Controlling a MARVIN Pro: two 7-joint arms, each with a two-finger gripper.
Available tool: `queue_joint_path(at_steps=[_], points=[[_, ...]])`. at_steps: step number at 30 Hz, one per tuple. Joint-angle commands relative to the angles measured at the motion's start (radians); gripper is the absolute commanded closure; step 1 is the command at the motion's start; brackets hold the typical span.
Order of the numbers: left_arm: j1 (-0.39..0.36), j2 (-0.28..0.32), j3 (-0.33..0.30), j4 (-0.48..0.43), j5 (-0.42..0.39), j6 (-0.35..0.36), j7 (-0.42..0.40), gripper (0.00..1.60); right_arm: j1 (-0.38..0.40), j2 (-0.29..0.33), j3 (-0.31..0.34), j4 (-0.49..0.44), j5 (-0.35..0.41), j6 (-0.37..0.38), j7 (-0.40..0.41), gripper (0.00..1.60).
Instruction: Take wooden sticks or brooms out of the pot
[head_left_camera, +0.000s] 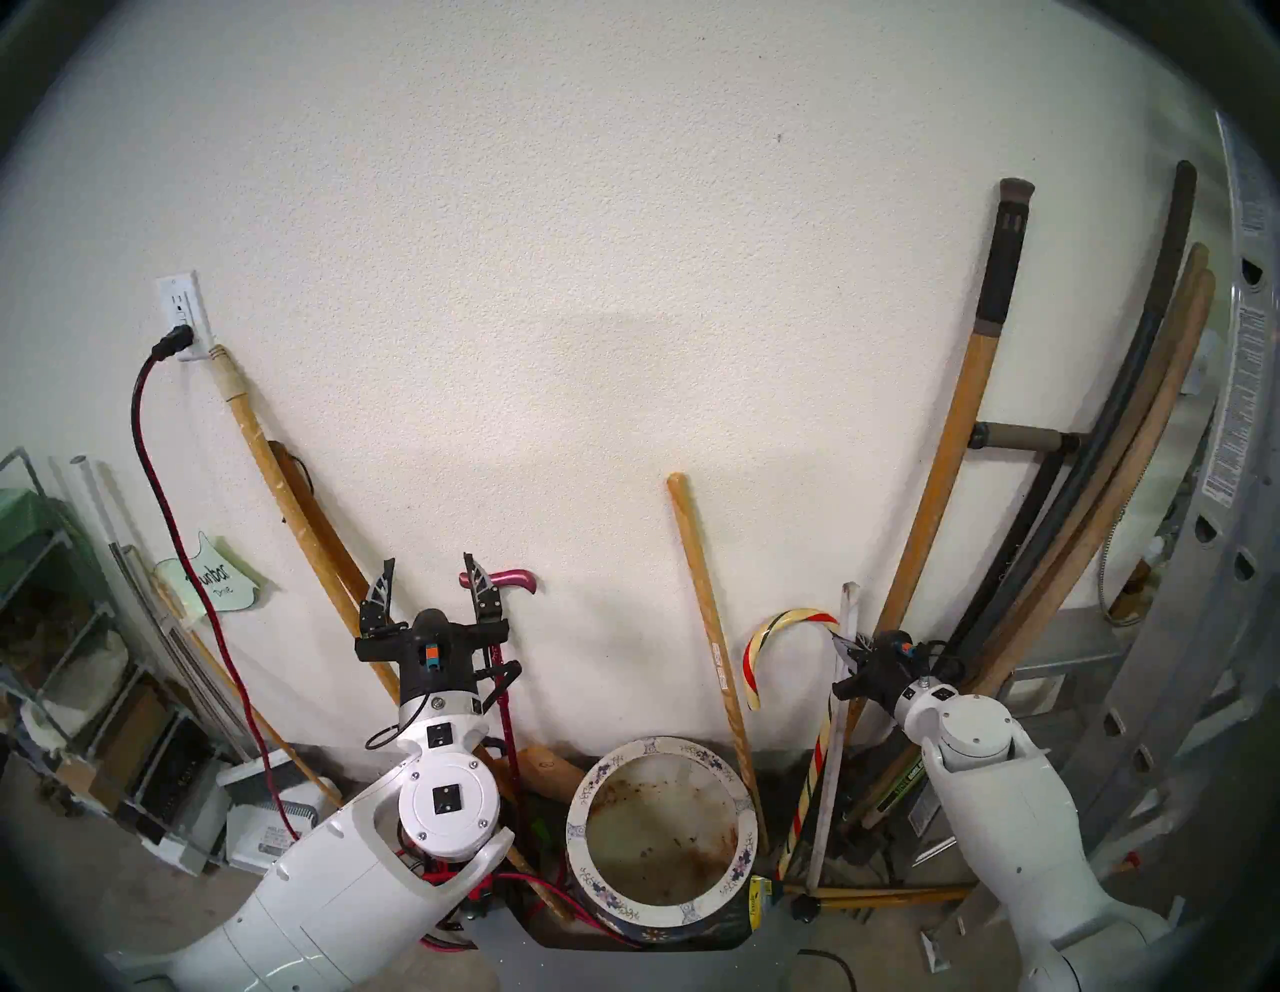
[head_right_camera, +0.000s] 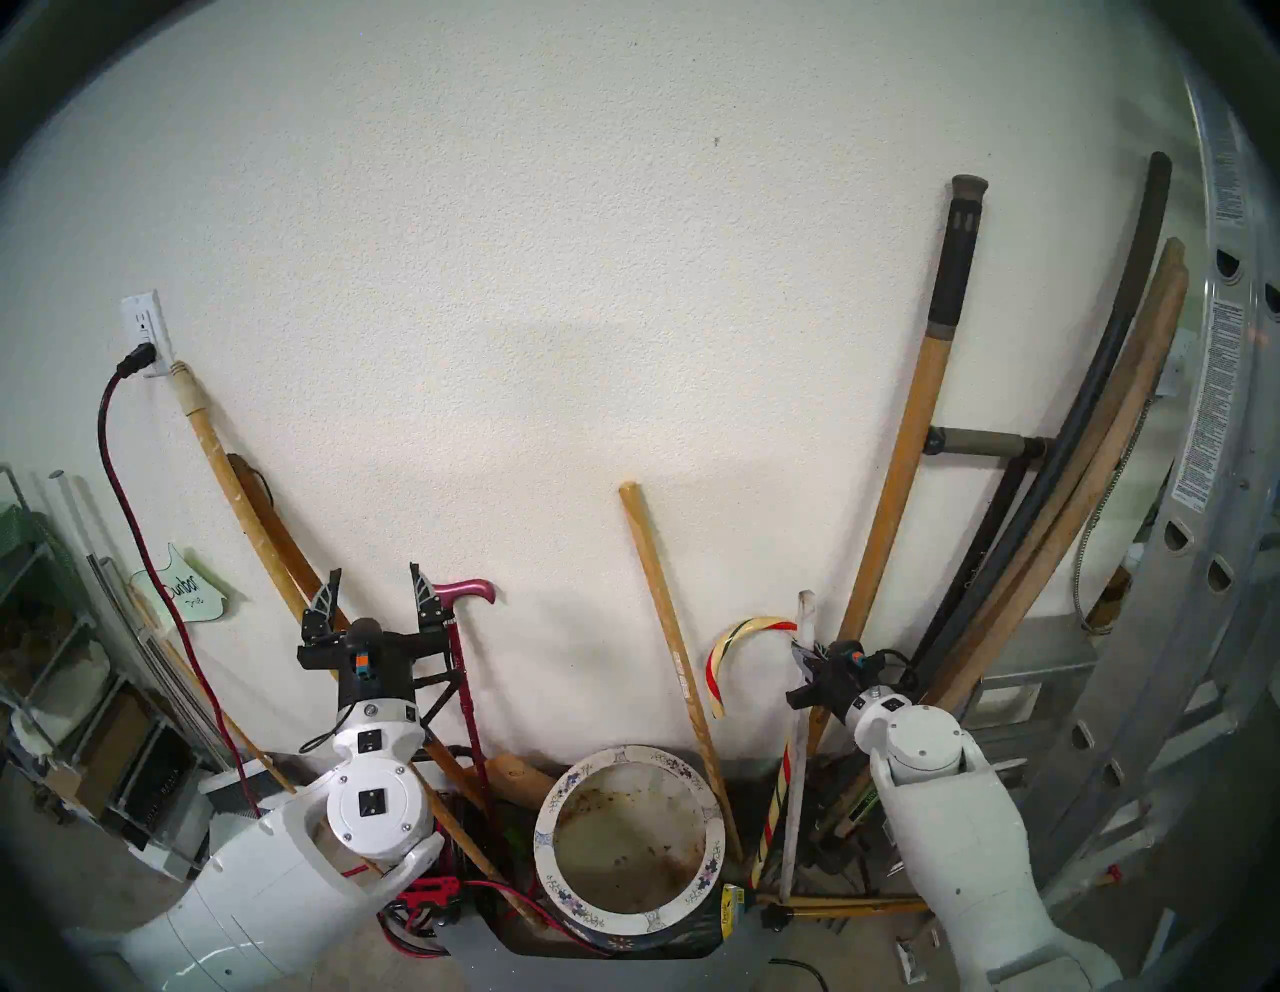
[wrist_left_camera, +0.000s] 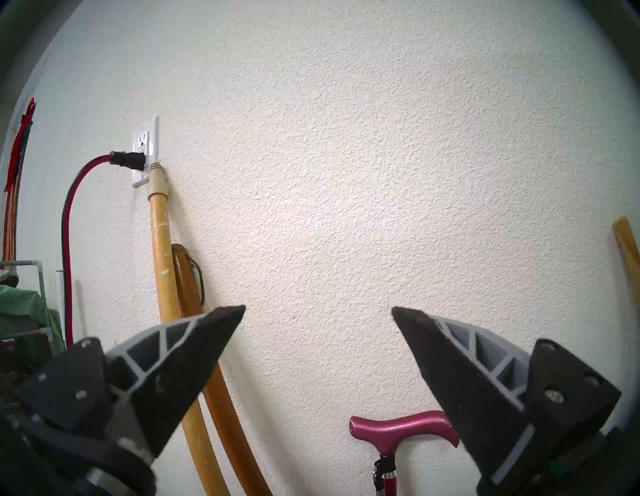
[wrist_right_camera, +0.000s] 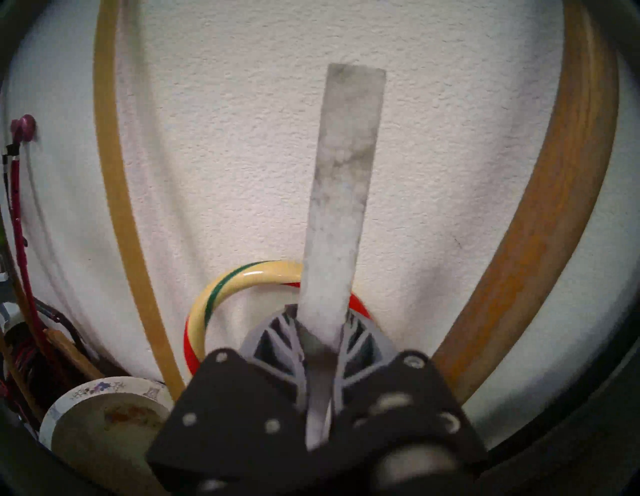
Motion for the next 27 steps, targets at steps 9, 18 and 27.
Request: queue_joint_path(at_steps=[9,18,27], points=[[-0.004,0.002,0.004,0.0,-0.002,-0.003,0.004,0.0,0.147,-0.018,0.03,0.197,0.0,-0.08,-0.037,1.6],[-0.006,0.005,0.008,0.0,-0.004,-0.003,0.007,0.0,0.162,-0.014,0.026,0.229,-0.015,-0.1,-0.038,1.6],[-0.008,0.009,0.012,0.0,-0.006,-0.004,0.01,0.0,0.172,-0.012,0.026,0.247,-0.028,-0.107,-0.041,0.56]])
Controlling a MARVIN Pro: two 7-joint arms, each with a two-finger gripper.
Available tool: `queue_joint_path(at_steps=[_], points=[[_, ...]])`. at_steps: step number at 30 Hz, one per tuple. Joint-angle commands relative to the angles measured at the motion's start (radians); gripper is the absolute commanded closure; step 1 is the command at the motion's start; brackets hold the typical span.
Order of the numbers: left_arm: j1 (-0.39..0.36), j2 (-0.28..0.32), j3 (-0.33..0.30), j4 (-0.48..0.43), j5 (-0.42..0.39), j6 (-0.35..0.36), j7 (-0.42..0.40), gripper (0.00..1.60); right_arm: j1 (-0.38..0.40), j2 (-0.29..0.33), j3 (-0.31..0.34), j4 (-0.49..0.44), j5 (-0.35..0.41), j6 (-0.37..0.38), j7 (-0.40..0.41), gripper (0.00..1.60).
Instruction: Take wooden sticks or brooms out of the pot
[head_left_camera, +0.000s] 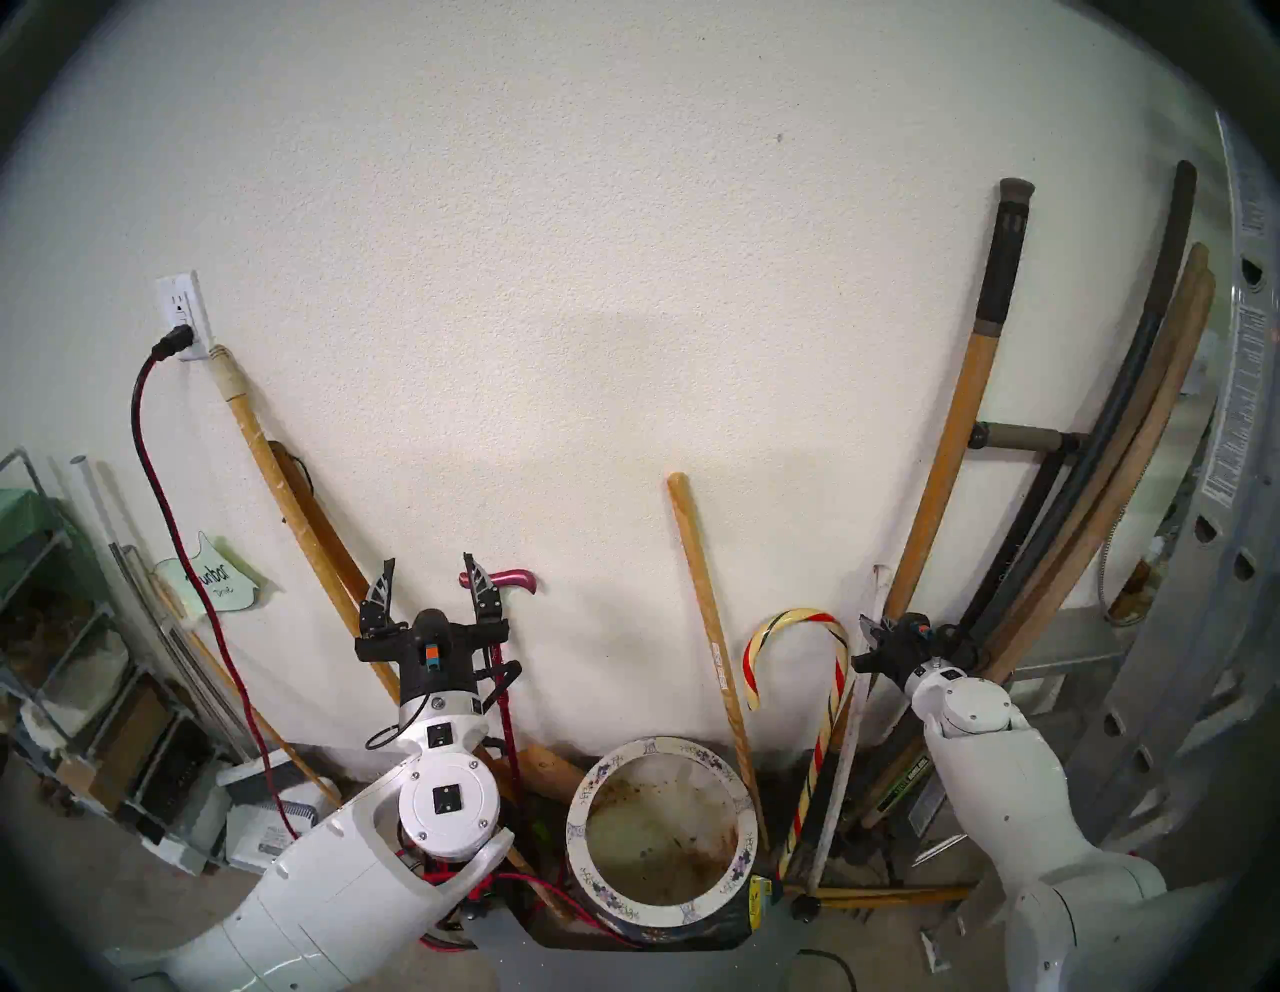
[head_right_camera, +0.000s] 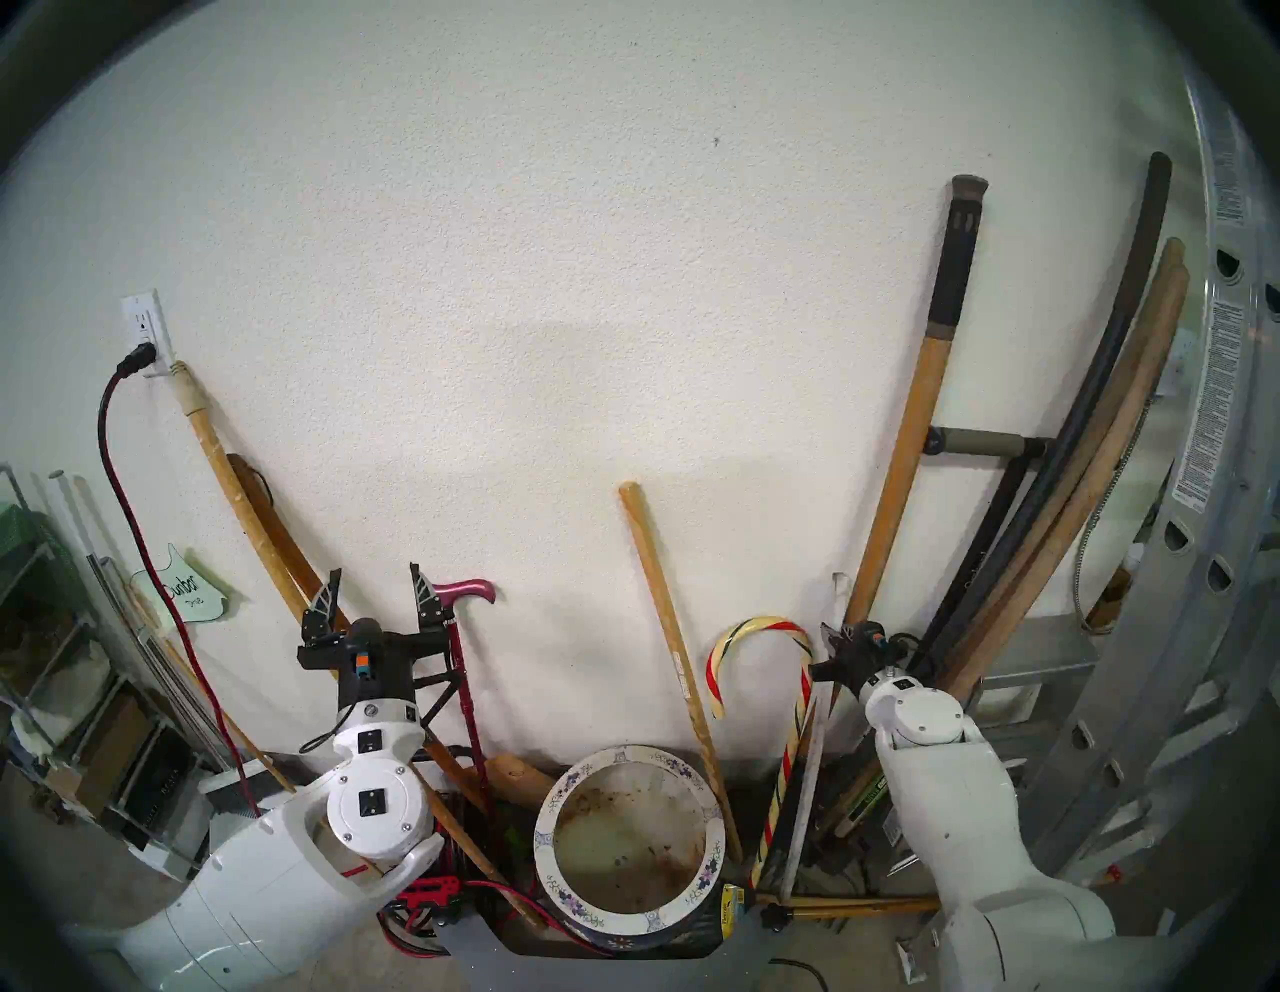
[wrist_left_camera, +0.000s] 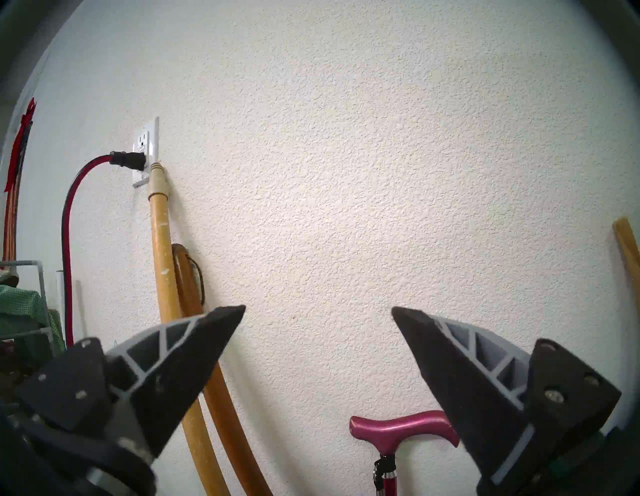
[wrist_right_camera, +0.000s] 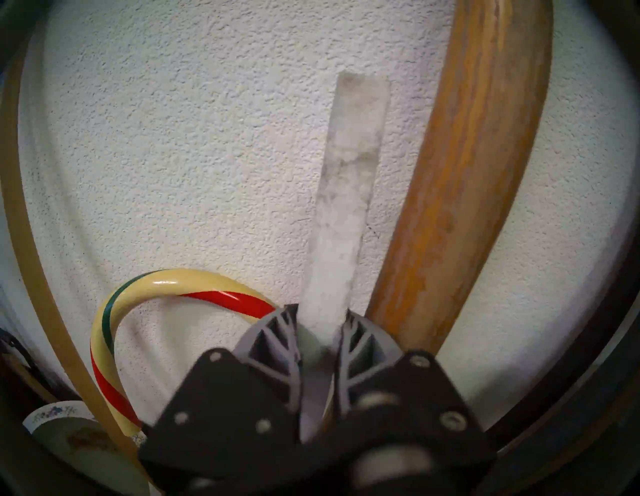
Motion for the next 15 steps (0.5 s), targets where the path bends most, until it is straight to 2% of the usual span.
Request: queue_joint_path(at_steps=[1,2,3,15], points=[[-0.002,-0.001,0.0,0.0,0.0,-0.003,0.0,0.0,0.018,0.007,0.001,0.0,-0.003,-0.006,-0.002,0.19],[-0.002,0.0,0.001,0.0,0.0,-0.003,0.001,0.0,0.019,0.007,0.001,-0.001,-0.004,-0.006,-0.001,0.03],[-0.002,0.0,0.001,0.0,0.0,-0.003,0.001,0.0,0.018,0.007,0.001,-0.001,-0.004,-0.005,-0.001,0.0],[-0.005,0.004,0.006,0.0,-0.004,-0.003,0.006,0.0,0.013,0.003,0.012,-0.008,-0.008,-0.002,0.0,0.0]])
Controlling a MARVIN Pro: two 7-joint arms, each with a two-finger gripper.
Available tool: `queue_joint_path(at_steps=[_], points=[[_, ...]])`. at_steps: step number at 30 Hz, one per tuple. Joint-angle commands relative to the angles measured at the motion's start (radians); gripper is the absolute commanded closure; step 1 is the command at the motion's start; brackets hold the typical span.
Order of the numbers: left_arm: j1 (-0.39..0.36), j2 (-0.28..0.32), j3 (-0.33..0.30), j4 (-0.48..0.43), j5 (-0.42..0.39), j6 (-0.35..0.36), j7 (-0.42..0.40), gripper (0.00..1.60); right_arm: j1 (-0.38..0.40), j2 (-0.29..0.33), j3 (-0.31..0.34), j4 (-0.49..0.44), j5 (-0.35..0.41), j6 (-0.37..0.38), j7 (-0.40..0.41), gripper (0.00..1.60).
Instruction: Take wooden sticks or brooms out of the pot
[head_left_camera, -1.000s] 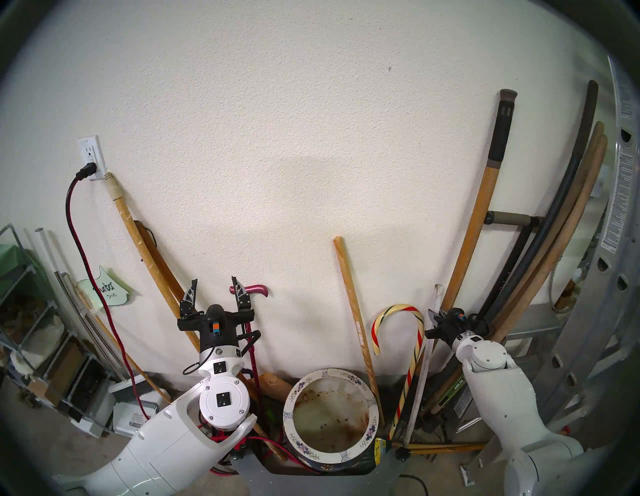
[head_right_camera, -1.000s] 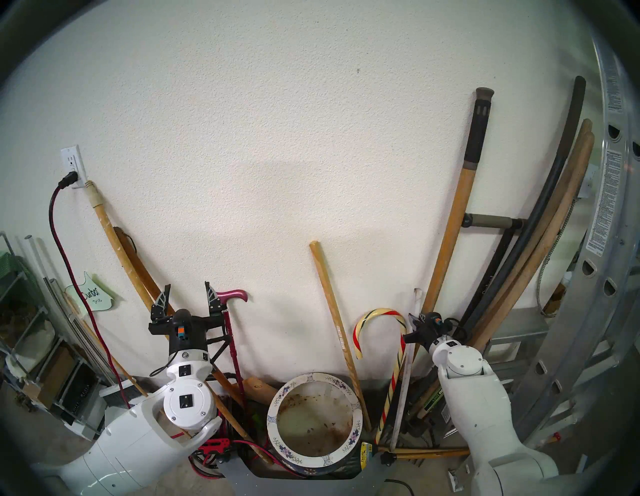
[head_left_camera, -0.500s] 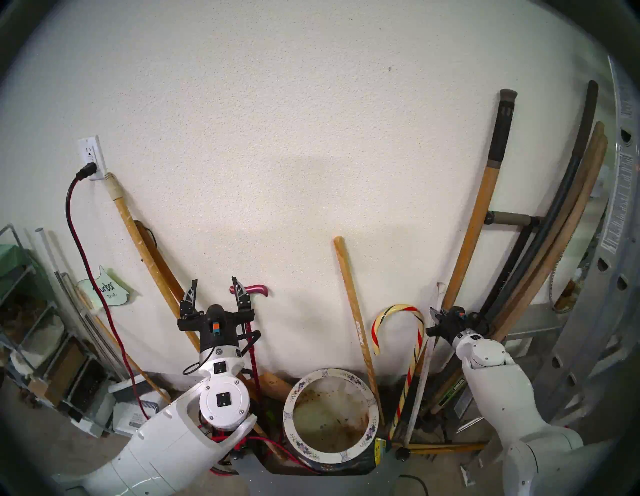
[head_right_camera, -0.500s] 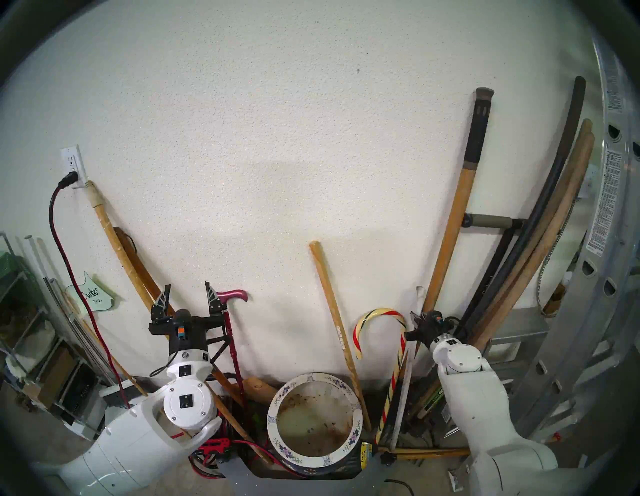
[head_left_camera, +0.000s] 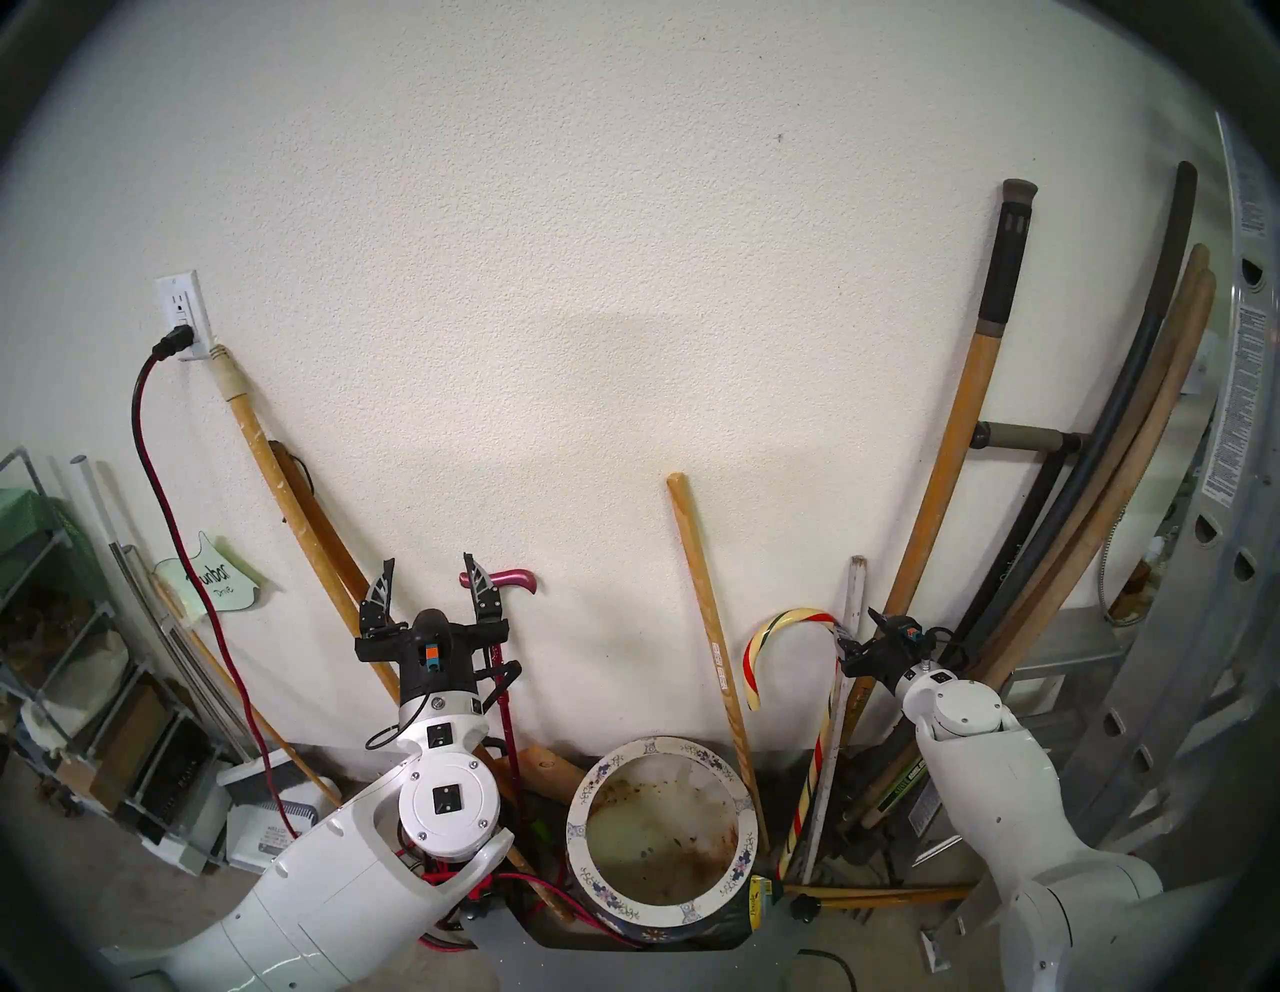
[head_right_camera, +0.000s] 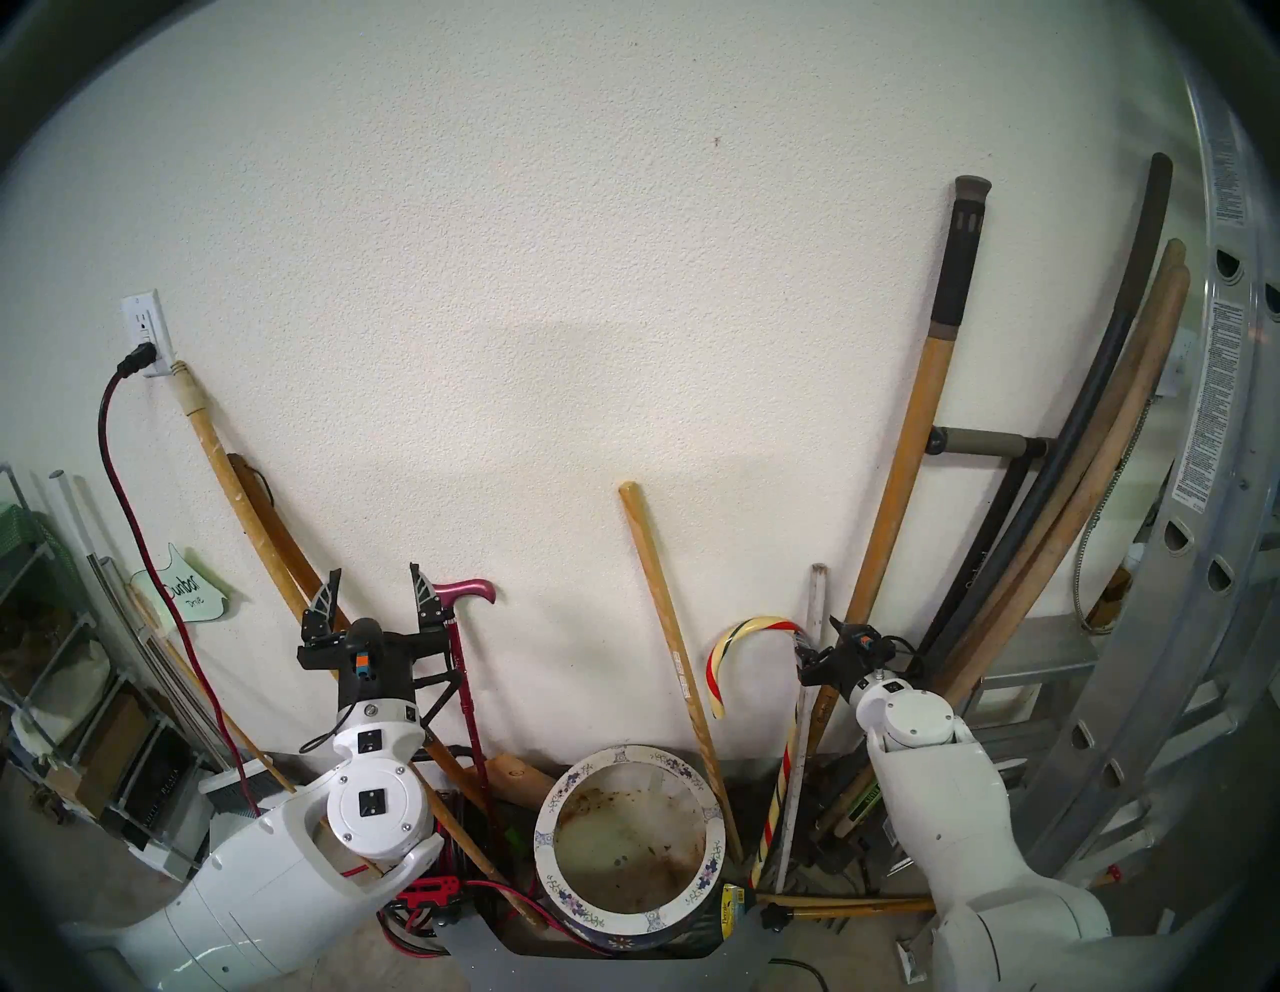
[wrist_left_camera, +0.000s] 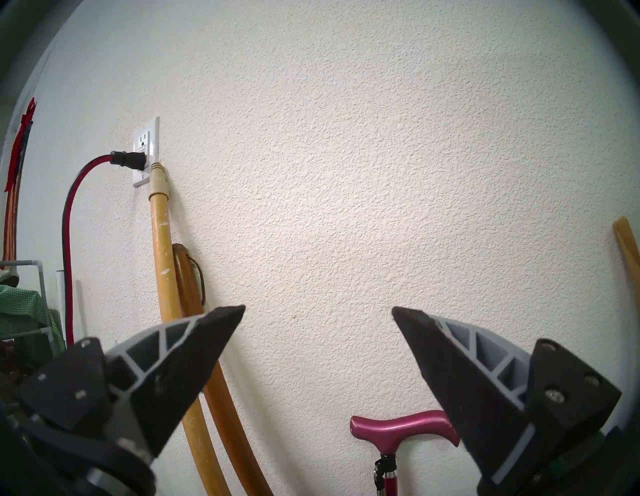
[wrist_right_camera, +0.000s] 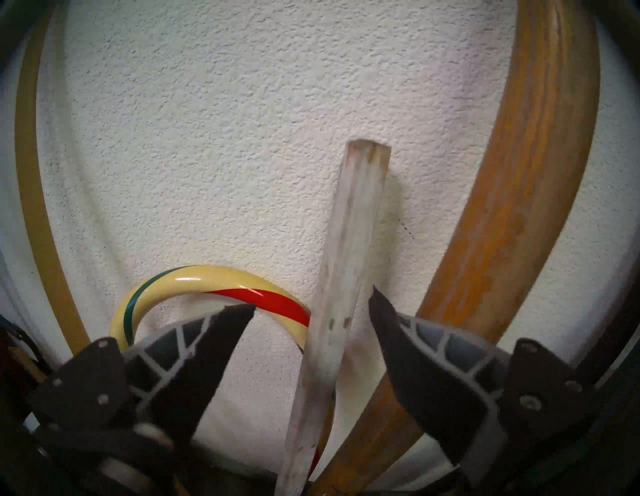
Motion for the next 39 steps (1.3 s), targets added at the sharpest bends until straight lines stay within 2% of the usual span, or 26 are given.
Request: queue_joint_path(at_steps=[1,5,10,11,23,32,37,39], points=[[-0.002,-0.001,0.0,0.0,0.0,-0.003,0.0,0.0,0.013,0.016,0.022,-0.014,0.007,0.011,-0.017,0.0],[-0.003,0.001,0.002,0.0,-0.001,-0.003,0.002,0.0,-0.003,0.02,0.027,-0.04,0.014,0.023,-0.007,0.0],[-0.004,0.002,0.004,0.0,-0.002,-0.003,0.003,0.0,-0.064,0.034,0.044,-0.127,0.037,0.058,0.033,0.0],[-0.005,0.003,0.005,0.0,-0.002,-0.003,0.004,0.0,-0.094,0.04,0.051,-0.164,0.049,0.075,0.055,0.0],[-0.008,0.007,0.01,0.0,-0.006,-0.003,0.009,0.0,-0.26,0.057,0.102,-0.352,0.113,0.13,0.205,0.0],[-0.01,0.011,0.014,0.0,-0.008,-0.002,0.012,0.0,-0.364,0.067,0.132,-0.495,0.184,0.117,0.344,0.0],[-0.011,0.012,0.016,0.0,-0.01,-0.003,0.014,0.0,-0.396,0.06,0.173,-0.568,0.225,0.099,0.37,0.0],[-0.012,0.013,0.017,0.0,-0.01,-0.003,0.015,0.0,-0.407,0.046,0.193,-0.595,0.237,0.094,0.355,0.0]])
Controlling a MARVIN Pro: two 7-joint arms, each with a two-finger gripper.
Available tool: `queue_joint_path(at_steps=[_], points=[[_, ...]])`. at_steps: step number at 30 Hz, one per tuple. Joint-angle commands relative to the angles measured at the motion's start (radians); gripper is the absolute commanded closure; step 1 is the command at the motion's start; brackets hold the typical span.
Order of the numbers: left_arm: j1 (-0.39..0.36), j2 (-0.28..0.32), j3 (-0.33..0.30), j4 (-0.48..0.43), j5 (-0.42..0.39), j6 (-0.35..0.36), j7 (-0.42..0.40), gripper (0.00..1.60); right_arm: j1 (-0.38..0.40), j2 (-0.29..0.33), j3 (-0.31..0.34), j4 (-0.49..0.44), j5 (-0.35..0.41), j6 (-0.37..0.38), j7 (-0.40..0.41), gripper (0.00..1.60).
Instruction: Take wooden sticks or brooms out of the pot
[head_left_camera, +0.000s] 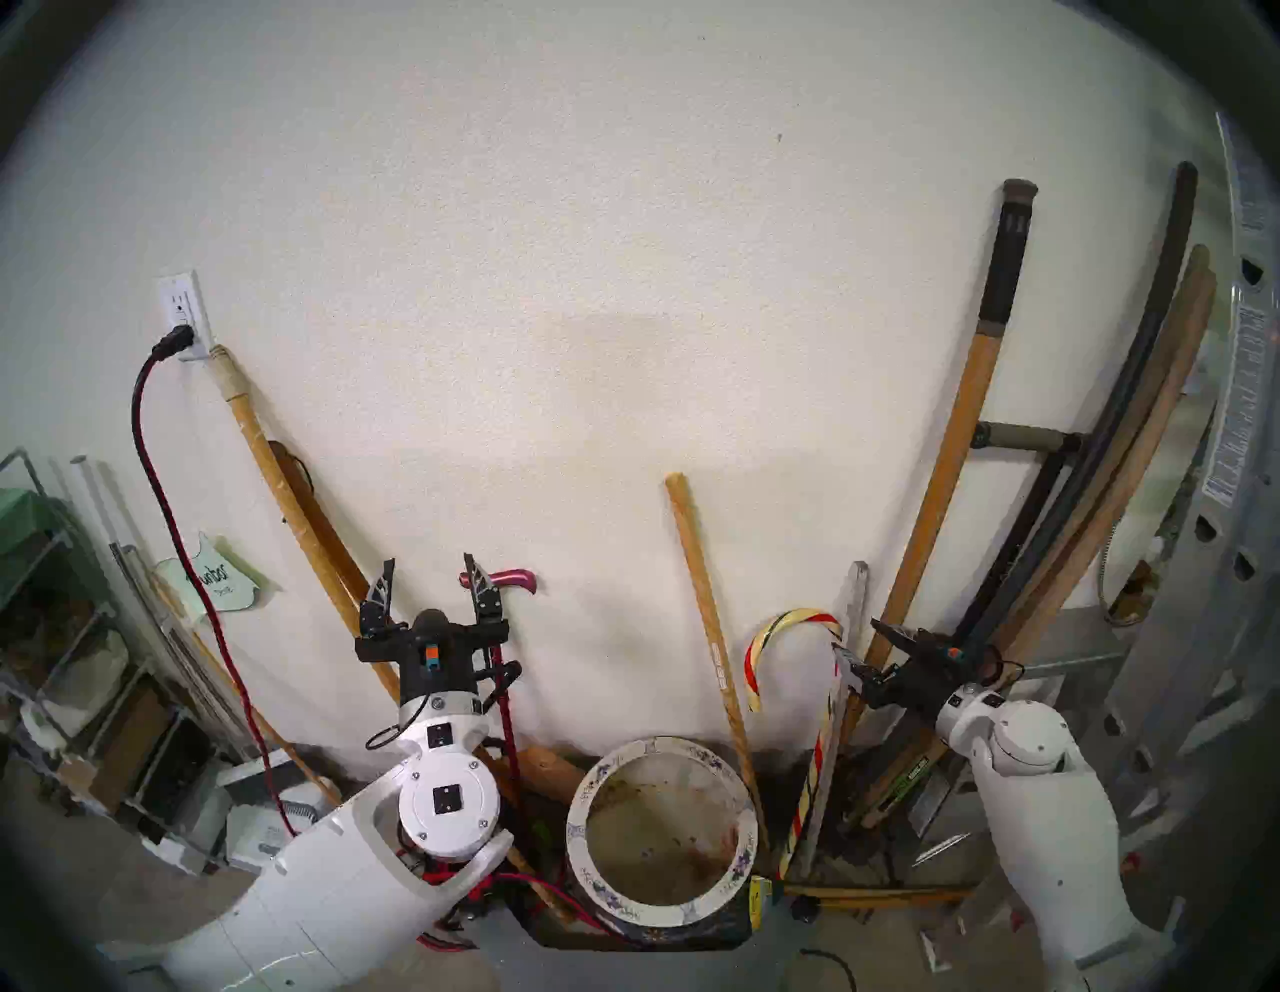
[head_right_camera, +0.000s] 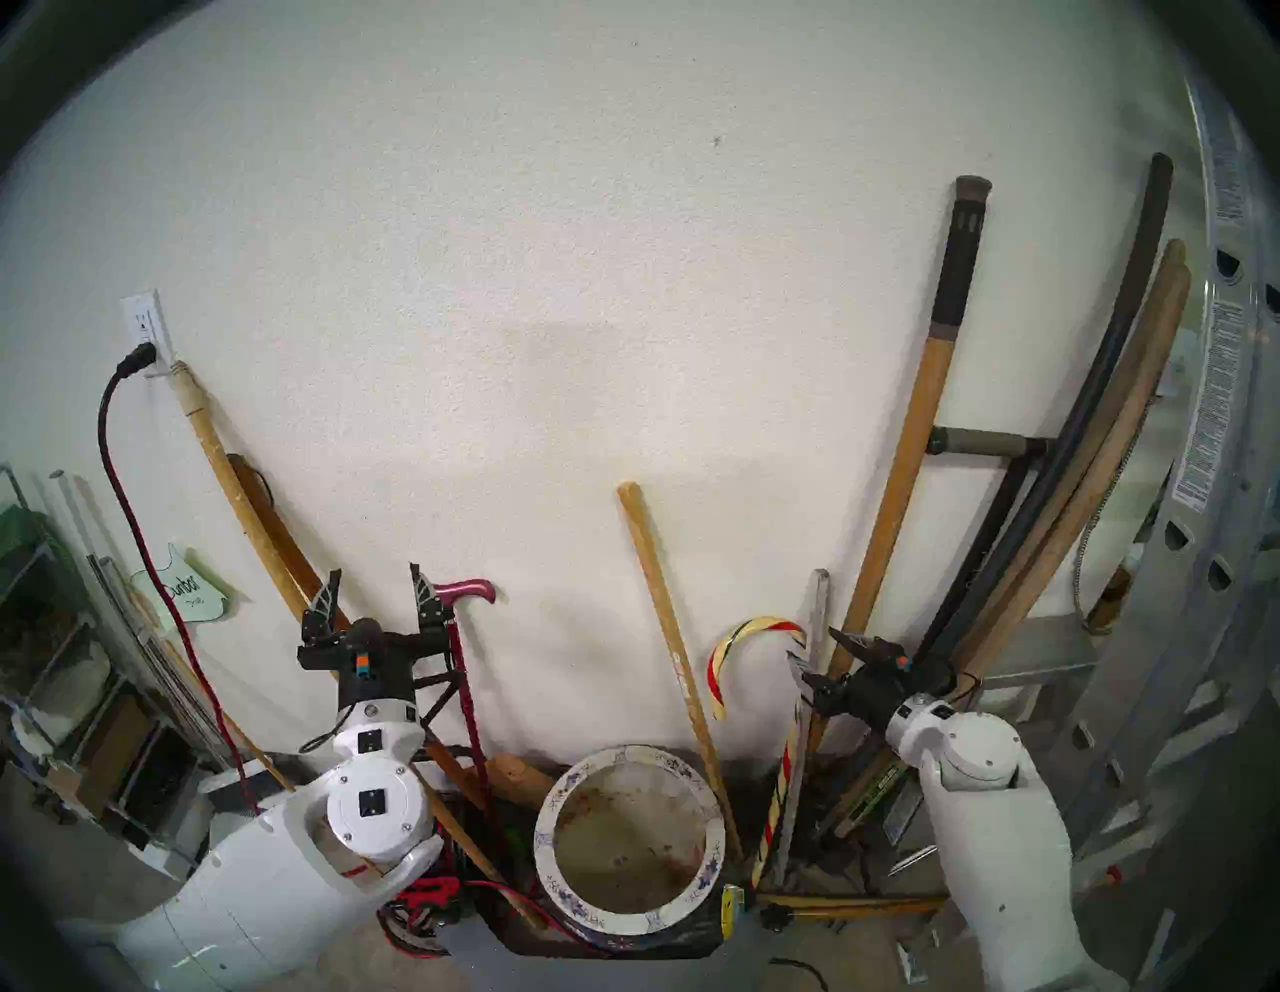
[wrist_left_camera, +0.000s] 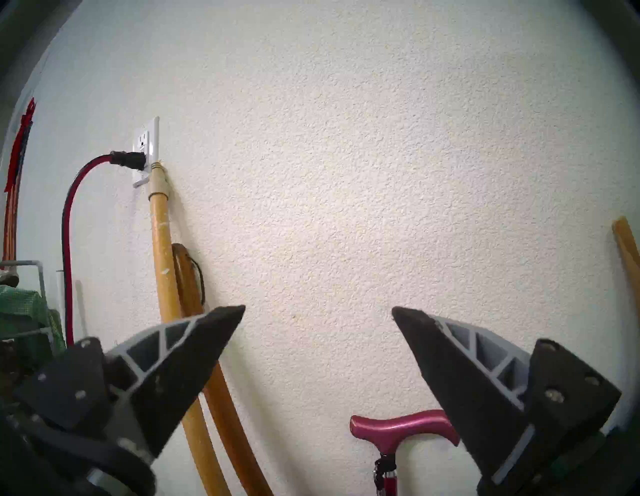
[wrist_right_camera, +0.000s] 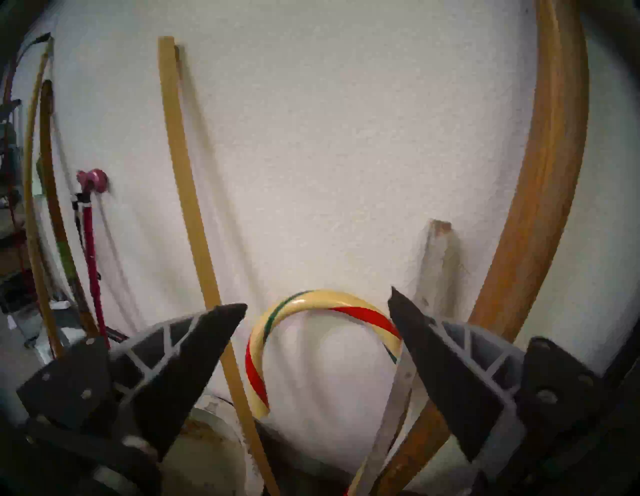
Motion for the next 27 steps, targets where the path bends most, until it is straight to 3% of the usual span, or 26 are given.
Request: queue_joint_path(at_steps=[1,7,13,20,27], points=[[-0.002,-0.001,0.0,0.0,0.0,-0.003,0.0,0.0,-0.075,-0.026,0.051,-0.116,0.05,-0.016,-0.006,0.0],[-0.004,0.001,0.003,0.0,-0.001,-0.003,0.002,0.0,-0.126,-0.107,0.073,-0.223,0.015,0.027,-0.142,0.0],[-0.005,0.003,0.005,0.0,-0.003,-0.004,0.004,0.0,-0.132,-0.166,0.052,-0.239,0.015,-0.001,-0.204,0.0],[-0.007,0.006,0.008,0.0,-0.005,-0.004,0.007,0.0,-0.156,-0.233,0.023,-0.255,-0.024,-0.116,-0.29,0.0],[-0.009,0.008,0.011,0.0,-0.006,-0.005,0.01,0.0,-0.177,-0.261,0.034,-0.26,-0.053,-0.239,-0.31,0.0]])
